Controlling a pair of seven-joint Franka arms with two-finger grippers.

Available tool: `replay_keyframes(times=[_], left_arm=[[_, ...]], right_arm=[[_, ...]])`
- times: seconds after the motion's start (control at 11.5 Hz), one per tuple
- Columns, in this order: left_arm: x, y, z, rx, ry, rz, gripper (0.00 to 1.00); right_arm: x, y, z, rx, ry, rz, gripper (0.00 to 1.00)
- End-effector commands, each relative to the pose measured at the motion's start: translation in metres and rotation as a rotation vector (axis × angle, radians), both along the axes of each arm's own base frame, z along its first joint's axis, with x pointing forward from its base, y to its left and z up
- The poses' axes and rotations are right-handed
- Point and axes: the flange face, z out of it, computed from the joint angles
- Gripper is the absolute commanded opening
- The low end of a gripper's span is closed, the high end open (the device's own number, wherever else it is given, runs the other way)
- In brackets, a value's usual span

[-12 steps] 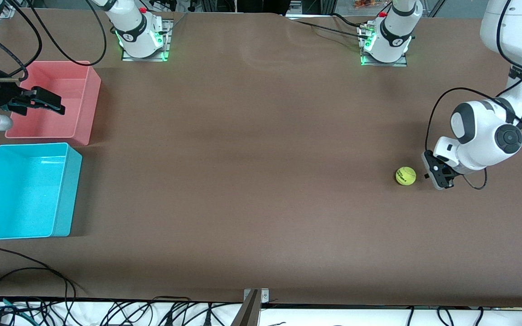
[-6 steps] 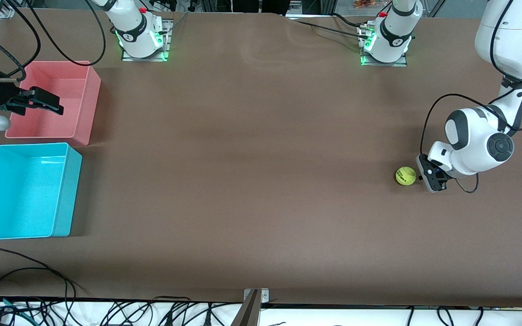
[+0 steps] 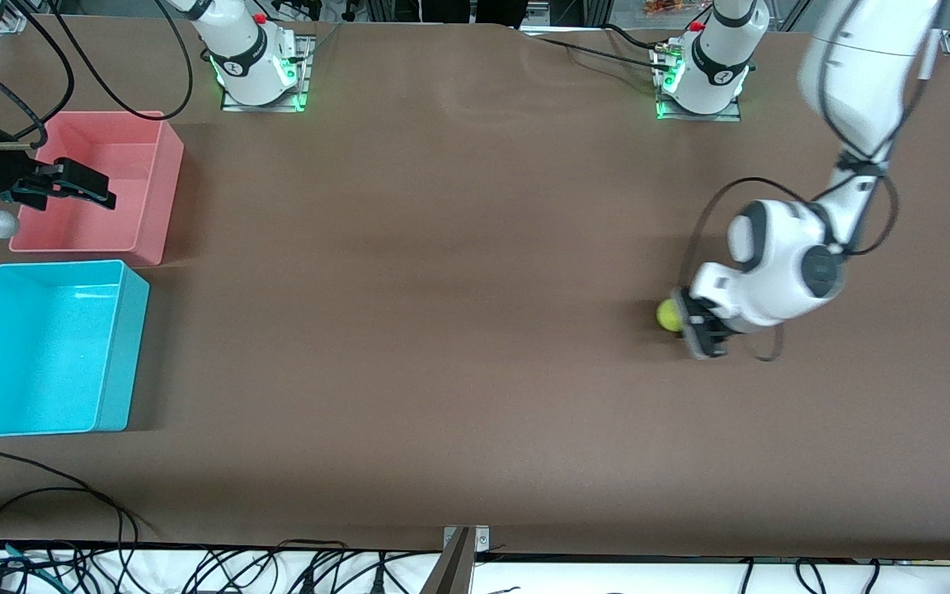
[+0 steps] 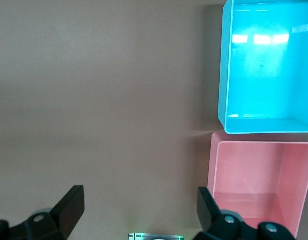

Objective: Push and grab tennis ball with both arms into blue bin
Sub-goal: 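Push the tennis ball with the left gripper toward the right gripper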

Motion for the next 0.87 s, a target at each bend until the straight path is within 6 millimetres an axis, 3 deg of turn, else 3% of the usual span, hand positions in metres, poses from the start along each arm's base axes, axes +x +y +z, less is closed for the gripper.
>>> replay_keyframes(times=[0.0, 0.43, 0.7, 0.78], left_arm=[[0.008, -0.022, 0.008, 0.012, 0.003, 0.061, 0.05], [0.009, -0.009, 0.01, 0.013, 0.015, 0.041, 0.07], [0.009, -0.005, 0.012, 0.014, 0.015, 0.046, 0.08], [0.009, -0.006, 0.012, 0.014, 0.016, 0.045, 0.08]], right_arm=[[0.002, -0.001, 0.006, 0.02, -0.009, 0.002, 1.0], [0.003, -0.006, 0.005, 0.018, -0.01, -0.004, 1.0], [0.023, -0.003, -0.028, 0.015, 0.014, -0.011, 1.0], [0.023, -0.003, -0.028, 0.006, 0.009, -0.006, 1.0]])
